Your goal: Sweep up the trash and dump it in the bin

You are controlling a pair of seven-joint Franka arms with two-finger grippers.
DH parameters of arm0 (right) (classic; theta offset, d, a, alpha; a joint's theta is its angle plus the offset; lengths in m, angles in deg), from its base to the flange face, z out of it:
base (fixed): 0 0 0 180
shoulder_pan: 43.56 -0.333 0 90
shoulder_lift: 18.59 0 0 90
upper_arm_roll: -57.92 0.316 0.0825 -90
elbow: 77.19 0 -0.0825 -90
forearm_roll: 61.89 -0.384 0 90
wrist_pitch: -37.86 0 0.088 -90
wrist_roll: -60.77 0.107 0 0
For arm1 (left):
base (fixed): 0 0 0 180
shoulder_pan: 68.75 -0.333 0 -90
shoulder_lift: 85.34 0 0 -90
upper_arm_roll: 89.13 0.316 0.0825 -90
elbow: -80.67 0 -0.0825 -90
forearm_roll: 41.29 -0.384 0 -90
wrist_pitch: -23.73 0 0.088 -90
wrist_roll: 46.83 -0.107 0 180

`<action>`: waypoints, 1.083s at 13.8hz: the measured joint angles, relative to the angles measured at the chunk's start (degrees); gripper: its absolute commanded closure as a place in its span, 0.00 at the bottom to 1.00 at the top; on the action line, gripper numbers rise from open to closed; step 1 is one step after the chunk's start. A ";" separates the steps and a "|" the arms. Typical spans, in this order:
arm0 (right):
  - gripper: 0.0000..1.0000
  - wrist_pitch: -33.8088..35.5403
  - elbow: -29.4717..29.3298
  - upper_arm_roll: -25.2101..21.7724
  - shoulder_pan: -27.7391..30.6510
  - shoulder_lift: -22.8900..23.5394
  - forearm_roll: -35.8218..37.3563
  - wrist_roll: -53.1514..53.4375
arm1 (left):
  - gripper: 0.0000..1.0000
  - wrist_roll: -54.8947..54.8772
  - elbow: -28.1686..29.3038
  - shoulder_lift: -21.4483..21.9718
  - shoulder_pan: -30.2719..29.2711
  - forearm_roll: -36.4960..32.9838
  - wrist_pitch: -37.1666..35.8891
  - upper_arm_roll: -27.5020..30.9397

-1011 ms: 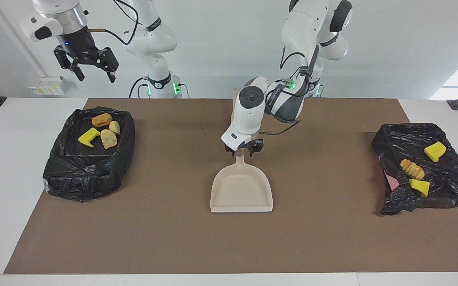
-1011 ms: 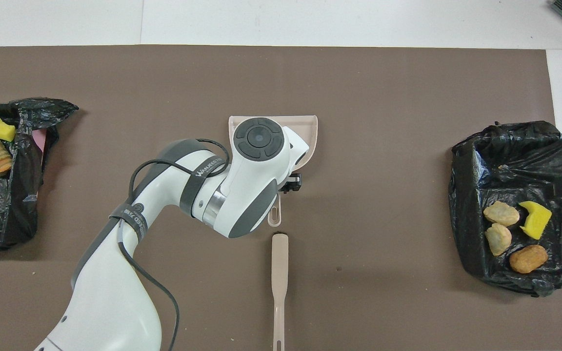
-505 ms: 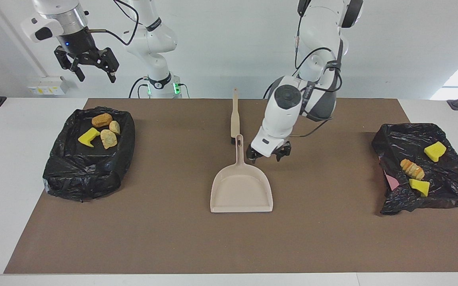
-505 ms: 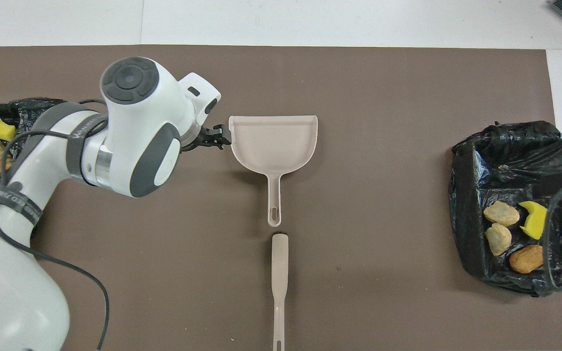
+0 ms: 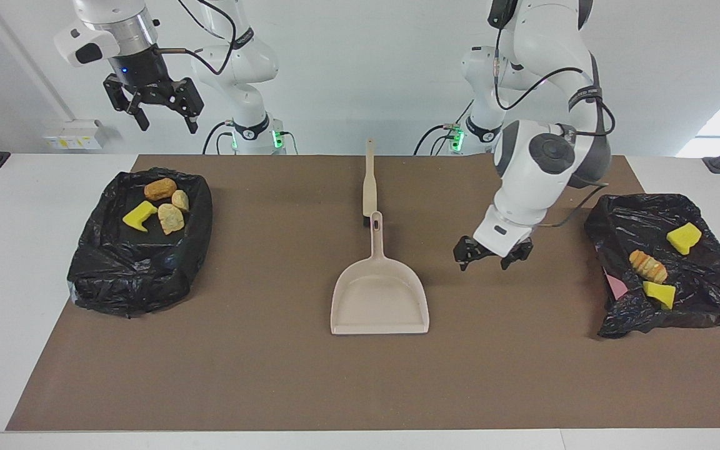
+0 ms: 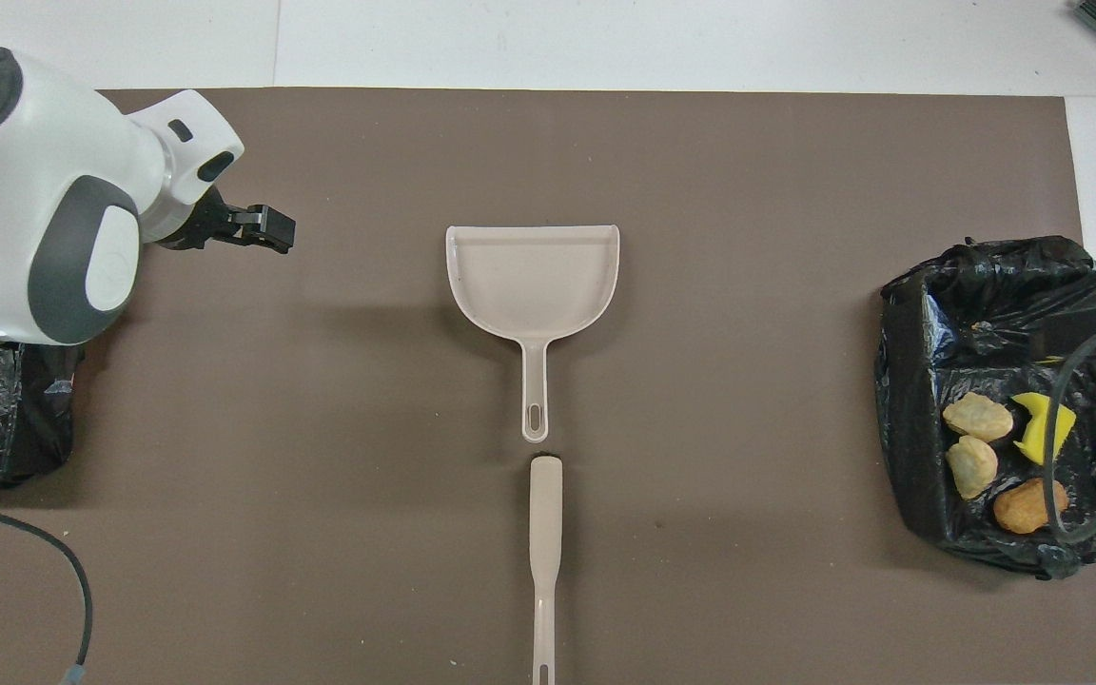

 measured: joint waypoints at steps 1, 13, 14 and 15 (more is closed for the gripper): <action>0.00 -0.23 -0.69 -0.20 0.03 0.51 -0.02 -0.04 | 0.00 -1.62 -0.01 0.67 -1.20 0.00 -0.50 -0.01; 0.00 -0.26 -1.45 -0.32 0.04 0.94 -0.10 -0.04 | 0.00 -4.48 0.77 12.67 -7.68 -0.50 -17.57 1.14; 0.00 -0.25 -1.45 -0.32 0.04 0.94 -0.10 -0.04 | 0.00 -4.20 2.10 14.30 -7.71 -1.18 -18.04 1.18; 0.00 -0.24 -1.45 -0.32 0.04 0.94 -0.10 -0.04 | 0.00 -4.11 3.93 16.07 -7.71 -1.76 -18.05 1.18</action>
